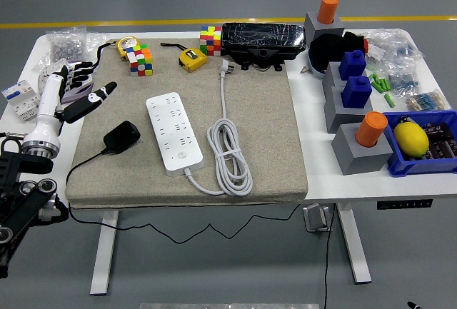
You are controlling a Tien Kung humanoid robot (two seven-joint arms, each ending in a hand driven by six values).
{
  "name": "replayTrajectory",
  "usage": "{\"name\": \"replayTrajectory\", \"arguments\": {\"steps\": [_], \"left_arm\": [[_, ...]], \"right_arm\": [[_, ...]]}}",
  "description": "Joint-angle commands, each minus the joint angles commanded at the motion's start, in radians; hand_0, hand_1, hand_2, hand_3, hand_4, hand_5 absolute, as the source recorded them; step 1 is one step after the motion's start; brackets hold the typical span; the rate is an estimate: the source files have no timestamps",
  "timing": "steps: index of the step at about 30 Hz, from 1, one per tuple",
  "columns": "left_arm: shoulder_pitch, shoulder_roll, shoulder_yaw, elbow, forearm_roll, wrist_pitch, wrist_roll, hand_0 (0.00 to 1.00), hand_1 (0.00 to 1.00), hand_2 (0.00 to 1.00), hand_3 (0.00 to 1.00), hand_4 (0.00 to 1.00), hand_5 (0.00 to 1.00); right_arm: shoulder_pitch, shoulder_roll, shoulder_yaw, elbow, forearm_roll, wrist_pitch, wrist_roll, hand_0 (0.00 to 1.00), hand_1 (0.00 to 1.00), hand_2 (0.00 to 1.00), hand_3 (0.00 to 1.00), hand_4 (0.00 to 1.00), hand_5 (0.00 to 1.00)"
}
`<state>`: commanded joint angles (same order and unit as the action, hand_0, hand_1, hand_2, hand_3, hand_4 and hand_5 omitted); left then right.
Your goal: Put the plug near the board,insert it into the board,press the button,pull the plug out
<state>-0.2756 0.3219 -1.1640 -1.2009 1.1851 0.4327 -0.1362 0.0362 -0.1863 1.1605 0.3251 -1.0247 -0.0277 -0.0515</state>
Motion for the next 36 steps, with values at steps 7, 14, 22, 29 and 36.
{"name": "replayTrajectory", "arguments": {"steps": [7, 14, 22, 29, 36], "left_arm": [[0.019, 0.004, -0.043, -0.002, -0.261, -0.015, 0.007, 0.582, 0.580, 0.553, 0.565, 0.808, 0.421], [0.030, 0.010, -0.057, -0.010, -0.254, -0.033, 0.031, 0.574, 0.578, 0.554, 0.565, 0.798, 0.413], [0.027, 0.016, -0.063, -0.022, -0.250, -0.043, 0.046, 0.576, 0.578, 0.559, 0.567, 0.797, 0.416], [0.024, 0.018, -0.070, -0.036, -0.246, -0.050, 0.052, 0.575, 0.578, 0.561, 0.568, 0.793, 0.421], [0.031, 0.022, -0.067, -0.040, -0.244, -0.054, 0.056, 0.573, 0.578, 0.564, 0.568, 0.792, 0.423]], "right_arm": [[0.012, -0.001, -0.001, 0.000, -0.002, 0.000, 0.000, 0.656, 0.653, 0.658, 0.571, 0.993, 0.557], [0.028, -0.005, -0.015, -0.002, 0.000, 0.001, -0.002, 0.655, 0.653, 0.658, 0.571, 0.993, 0.557], [0.043, -0.010, -0.030, -0.005, 0.007, 0.002, -0.002, 0.655, 0.653, 0.658, 0.571, 0.992, 0.556], [0.048, -0.012, -0.038, -0.009, 0.008, 0.002, -0.002, 0.656, 0.653, 0.659, 0.571, 0.991, 0.556], [0.047, -0.016, -0.045, -0.006, 0.009, 0.003, -0.003, 0.654, 0.653, 0.658, 0.571, 0.992, 0.556]]}}
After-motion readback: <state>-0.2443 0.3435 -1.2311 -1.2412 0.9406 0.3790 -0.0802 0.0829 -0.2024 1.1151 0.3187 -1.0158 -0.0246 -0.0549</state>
